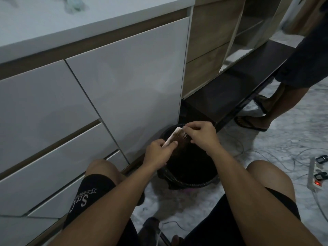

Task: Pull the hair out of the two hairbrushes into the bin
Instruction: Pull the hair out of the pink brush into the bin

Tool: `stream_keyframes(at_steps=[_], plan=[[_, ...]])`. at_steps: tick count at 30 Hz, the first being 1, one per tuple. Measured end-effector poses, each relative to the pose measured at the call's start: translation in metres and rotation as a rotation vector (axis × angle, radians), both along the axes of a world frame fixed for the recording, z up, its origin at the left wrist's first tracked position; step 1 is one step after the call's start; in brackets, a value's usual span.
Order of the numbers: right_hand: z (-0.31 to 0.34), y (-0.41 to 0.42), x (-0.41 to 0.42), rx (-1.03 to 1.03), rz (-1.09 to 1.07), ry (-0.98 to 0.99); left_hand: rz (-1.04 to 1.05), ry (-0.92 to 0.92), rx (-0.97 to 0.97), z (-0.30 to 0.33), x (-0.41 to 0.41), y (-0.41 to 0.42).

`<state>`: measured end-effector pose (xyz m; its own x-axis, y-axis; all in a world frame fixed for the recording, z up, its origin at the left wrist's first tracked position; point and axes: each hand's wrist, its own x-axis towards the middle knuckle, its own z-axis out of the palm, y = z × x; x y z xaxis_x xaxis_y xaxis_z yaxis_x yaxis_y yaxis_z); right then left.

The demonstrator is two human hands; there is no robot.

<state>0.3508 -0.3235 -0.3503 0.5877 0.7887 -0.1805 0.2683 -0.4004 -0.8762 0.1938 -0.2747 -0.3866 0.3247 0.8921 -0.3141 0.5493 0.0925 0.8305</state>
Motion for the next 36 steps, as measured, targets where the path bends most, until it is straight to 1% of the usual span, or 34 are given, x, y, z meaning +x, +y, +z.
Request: stream_keyframes(at_steps=[3,6,9,11,16,20,22,24,26,29,33,36], plan=[[-0.002,0.0,-0.001,-0.054,0.089,-0.124,-0.032,-0.001,0.079,-0.002,0.001,-0.001],[-0.002,0.001,0.001,-0.045,0.082,-0.229,-0.052,0.021,0.15,-0.002,0.001,-0.002],[0.001,0.002,0.0,-0.049,0.071,-0.301,-0.057,0.053,0.163,0.0,0.001,-0.005],[0.002,0.002,0.001,-0.033,0.057,-0.293,-0.048,0.064,0.145,0.0,0.001,-0.004],[0.004,0.002,0.008,0.024,0.001,-0.204,-0.013,0.061,0.091,-0.005,-0.006,0.001],[0.002,-0.002,0.003,-0.021,0.118,-0.15,-0.02,0.065,0.084,-0.001,-0.004,0.0],[0.001,-0.004,-0.003,-0.044,0.205,-0.19,-0.025,0.055,0.079,0.0,-0.001,-0.001],[0.0,-0.004,-0.008,-0.051,0.253,-0.272,-0.024,0.036,0.064,0.001,0.0,-0.001],[0.001,-0.004,-0.01,-0.036,0.209,-0.322,-0.028,0.029,0.061,0.001,0.0,-0.002],[0.001,-0.002,-0.008,-0.023,0.116,-0.314,-0.049,0.063,0.067,0.004,0.0,-0.002],[0.003,0.0,-0.002,-0.014,0.027,-0.208,-0.01,0.039,0.004,0.008,-0.001,0.0],[0.003,-0.001,-0.001,-0.021,0.044,-0.134,0.006,-0.002,-0.065,0.01,-0.001,0.003]])
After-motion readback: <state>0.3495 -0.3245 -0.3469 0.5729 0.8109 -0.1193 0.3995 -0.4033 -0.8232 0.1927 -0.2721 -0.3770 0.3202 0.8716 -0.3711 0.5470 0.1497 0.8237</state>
